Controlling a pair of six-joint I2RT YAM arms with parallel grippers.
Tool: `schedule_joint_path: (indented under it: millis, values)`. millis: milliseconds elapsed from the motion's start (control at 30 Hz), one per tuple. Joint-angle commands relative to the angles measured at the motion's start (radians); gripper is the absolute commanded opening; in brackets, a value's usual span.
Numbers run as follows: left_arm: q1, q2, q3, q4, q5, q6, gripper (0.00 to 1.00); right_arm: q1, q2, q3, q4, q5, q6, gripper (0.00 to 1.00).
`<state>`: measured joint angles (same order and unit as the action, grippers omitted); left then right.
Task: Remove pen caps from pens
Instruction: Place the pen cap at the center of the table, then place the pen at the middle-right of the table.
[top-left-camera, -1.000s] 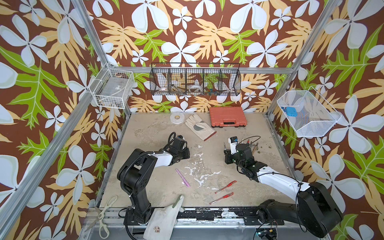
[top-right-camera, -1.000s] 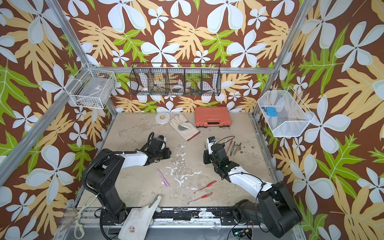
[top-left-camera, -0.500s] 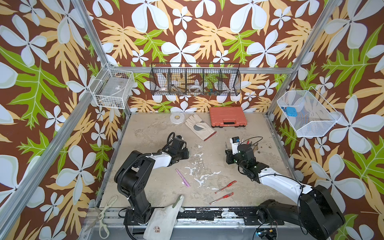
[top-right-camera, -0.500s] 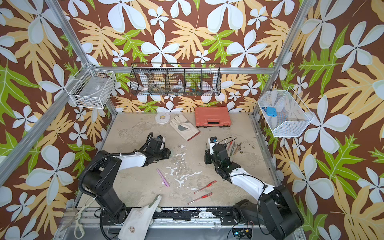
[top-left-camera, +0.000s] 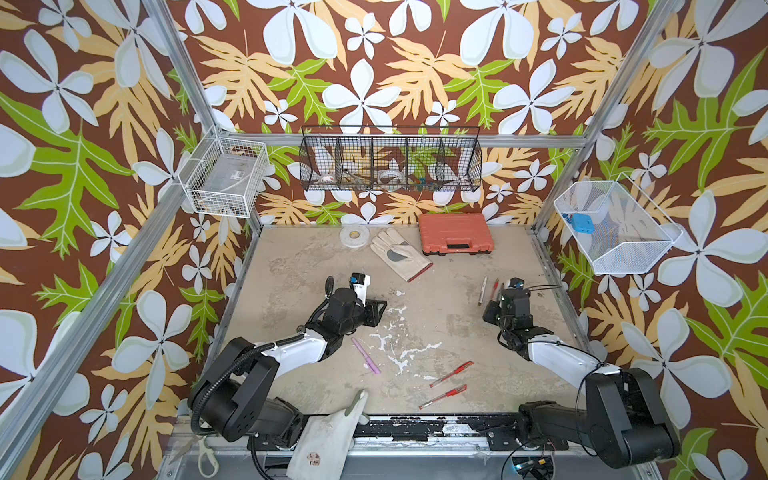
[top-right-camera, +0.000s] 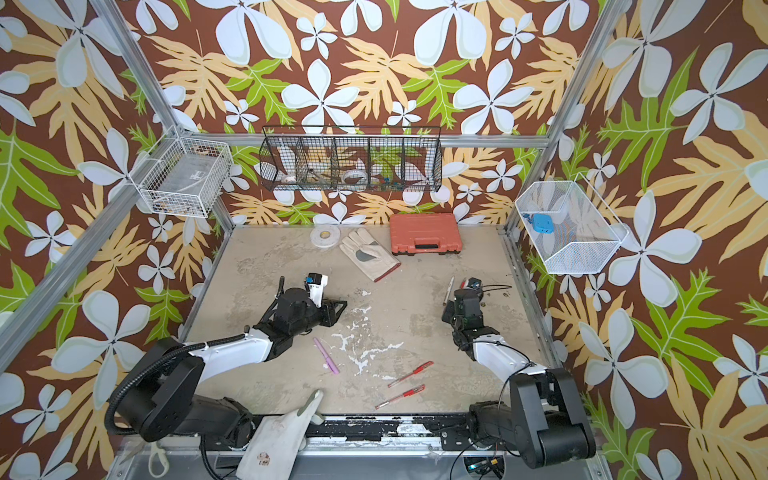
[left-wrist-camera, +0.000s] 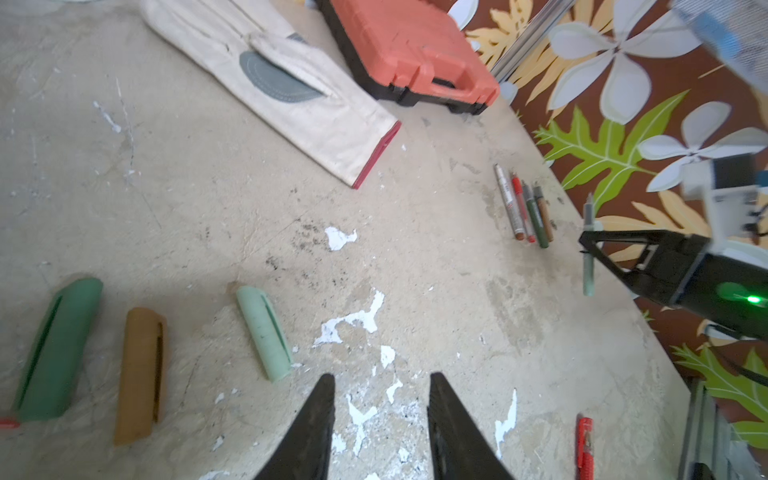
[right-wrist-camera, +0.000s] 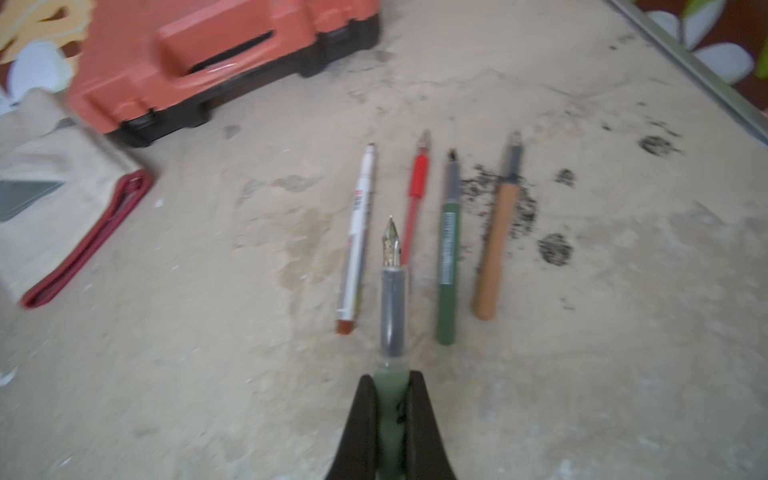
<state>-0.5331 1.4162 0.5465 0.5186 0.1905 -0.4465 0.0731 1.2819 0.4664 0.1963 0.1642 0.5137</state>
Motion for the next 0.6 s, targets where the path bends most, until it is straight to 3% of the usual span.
schedule_joint_path:
  millis: [0,167,367,567]
  values:
    - [-0.001,-0.022,-0.014,0.103,0.046,0.016,0.39,-0.102,0.023,-0.026,0.041,-0.032,0.120,0.00]
    - [-0.002,-0.034,-0.019,0.111,0.063,0.016,0.39,-0.229,0.097,-0.046,0.097,-0.155,0.182,0.00]
    - [-0.002,-0.055,-0.025,0.110,0.062,0.017,0.39,-0.248,0.153,-0.037,0.120,-0.186,0.201,0.01]
    - [-0.002,-0.071,-0.033,0.115,0.058,0.019,0.39,-0.261,0.179,-0.034,0.130,-0.213,0.204,0.13]
